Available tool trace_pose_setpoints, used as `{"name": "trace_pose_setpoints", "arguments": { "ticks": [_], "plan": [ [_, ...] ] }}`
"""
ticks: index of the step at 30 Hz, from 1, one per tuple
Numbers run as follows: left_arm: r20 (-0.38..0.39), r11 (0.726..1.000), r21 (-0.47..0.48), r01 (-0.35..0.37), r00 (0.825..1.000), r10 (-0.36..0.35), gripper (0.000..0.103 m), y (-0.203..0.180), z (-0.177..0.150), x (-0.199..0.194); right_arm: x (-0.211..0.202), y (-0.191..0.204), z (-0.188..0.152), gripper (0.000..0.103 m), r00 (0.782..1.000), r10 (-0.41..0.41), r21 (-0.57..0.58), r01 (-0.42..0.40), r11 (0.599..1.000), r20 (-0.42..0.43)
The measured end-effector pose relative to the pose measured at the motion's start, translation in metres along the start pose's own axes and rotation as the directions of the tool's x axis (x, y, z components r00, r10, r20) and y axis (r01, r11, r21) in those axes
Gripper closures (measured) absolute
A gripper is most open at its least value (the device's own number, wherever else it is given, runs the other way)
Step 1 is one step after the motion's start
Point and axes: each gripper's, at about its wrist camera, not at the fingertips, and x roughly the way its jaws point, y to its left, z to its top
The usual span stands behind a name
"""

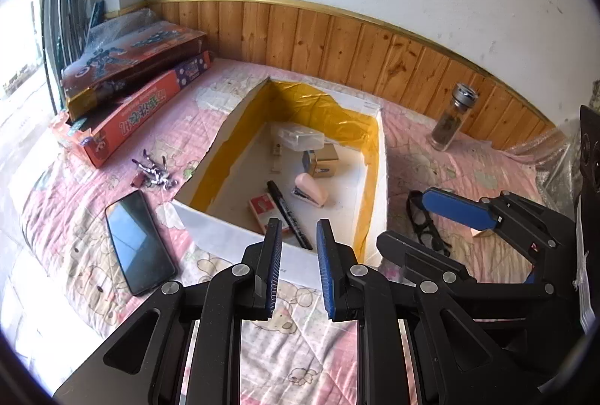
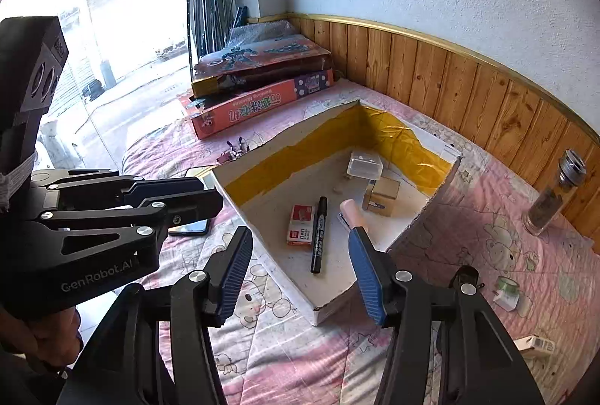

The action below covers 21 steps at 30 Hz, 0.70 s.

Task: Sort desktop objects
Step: 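Move both open tools back toward the black glasses and beige juice carton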

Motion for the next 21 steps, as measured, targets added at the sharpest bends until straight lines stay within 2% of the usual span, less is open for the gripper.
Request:
{"name": "trace_pose_setpoints", "arguments": {
  "ticks": [10, 16, 21],
  "plan": [
    [0.083, 0.998, 0.047, 0.042, 0.995, -0.045, 0.079, -0.018, -0.014, -0.030, -0.037, -0.003, -0.026, 0.047, 0.991, -0.005, 0.078, -0.006, 0.997, 0.133],
    [0.083, 0.992, 0.089, 0.085, 0.992, -0.092, 0.079, -0.038, -0.024, -0.038, -0.054, -0.023, -0.056, 0.046, 0.983, -0.033, 0.187, -0.002, 0.982, 0.183],
    [0.043, 0.978, 0.142, 0.150, 0.987, -0.158, 0.072, -0.069, -0.038, -0.036, -0.071, -0.051, -0.094, 0.042, 0.972, -0.087, 0.323, 0.012, 0.946, 0.218]
  ]
}}
